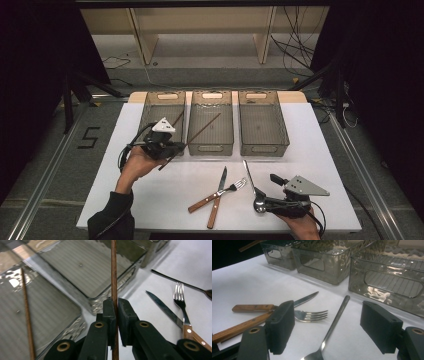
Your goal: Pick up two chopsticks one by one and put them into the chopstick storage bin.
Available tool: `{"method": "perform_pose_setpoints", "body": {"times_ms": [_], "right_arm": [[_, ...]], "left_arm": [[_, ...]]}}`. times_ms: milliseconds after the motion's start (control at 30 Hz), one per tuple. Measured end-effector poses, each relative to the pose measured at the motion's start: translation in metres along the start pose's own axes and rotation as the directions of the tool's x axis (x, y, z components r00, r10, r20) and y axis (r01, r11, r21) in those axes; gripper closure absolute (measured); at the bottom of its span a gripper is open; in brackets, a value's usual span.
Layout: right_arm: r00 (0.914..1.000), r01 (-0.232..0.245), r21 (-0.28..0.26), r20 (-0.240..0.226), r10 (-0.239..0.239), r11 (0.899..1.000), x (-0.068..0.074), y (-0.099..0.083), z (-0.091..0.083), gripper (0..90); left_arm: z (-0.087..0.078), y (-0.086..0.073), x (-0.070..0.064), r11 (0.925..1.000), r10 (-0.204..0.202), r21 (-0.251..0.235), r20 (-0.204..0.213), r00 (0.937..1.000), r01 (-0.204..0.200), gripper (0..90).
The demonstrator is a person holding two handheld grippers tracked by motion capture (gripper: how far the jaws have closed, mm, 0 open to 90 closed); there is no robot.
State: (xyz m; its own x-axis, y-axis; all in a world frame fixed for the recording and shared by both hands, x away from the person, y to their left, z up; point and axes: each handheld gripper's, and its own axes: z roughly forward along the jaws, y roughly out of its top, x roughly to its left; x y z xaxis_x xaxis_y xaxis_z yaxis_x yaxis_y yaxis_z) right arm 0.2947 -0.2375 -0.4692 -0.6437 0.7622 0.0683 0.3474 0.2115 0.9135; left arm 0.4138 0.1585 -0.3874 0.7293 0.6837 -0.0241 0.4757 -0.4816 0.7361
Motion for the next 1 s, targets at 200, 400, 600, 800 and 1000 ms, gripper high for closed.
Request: {"method": "perform_pose_setpoints", "body": {"times_ms": [200,400,600,800,1000], "right_arm": [[1.0,-0.005,0.002,0.001,0.005,1.0,0.0,0.0,0.0,28.3],[0.9999,-0.013,-0.005,0.004,0.013,1.0,-0.001,0.0,-0.001,28.3],[0.9999,-0.014,-0.005,0.0,0.014,1.0,-0.001,0.0,0.0,28.3],[0.9998,-0.019,-0.005,0.0,0.019,1.0,-0.001,0.0,0.0,28.3],[0.9998,-0.019,-0.005,-0.002,0.019,1.0,-0.001,0.0,0.0,28.3]], "left_arm": [[-0.011,0.0,0.011,0.9978,-0.057,-0.035,-0.048,0.9972,0.056,84.8],[-0.016,0.002,0.028,0.993,-0.111,-0.05,-0.086,0.9901,0.107,84.8],[-0.015,0.01,0.06,0.9828,-0.183,-0.048,-0.133,0.974,0.178,84.8],[-0.008,0.013,0.083,0.976,-0.217,-0.029,-0.178,0.9597,0.216,84.8],[-0.003,0.018,0.098,0.9727,-0.23,-0.023,-0.217,0.9486,0.231,84.8]]}}
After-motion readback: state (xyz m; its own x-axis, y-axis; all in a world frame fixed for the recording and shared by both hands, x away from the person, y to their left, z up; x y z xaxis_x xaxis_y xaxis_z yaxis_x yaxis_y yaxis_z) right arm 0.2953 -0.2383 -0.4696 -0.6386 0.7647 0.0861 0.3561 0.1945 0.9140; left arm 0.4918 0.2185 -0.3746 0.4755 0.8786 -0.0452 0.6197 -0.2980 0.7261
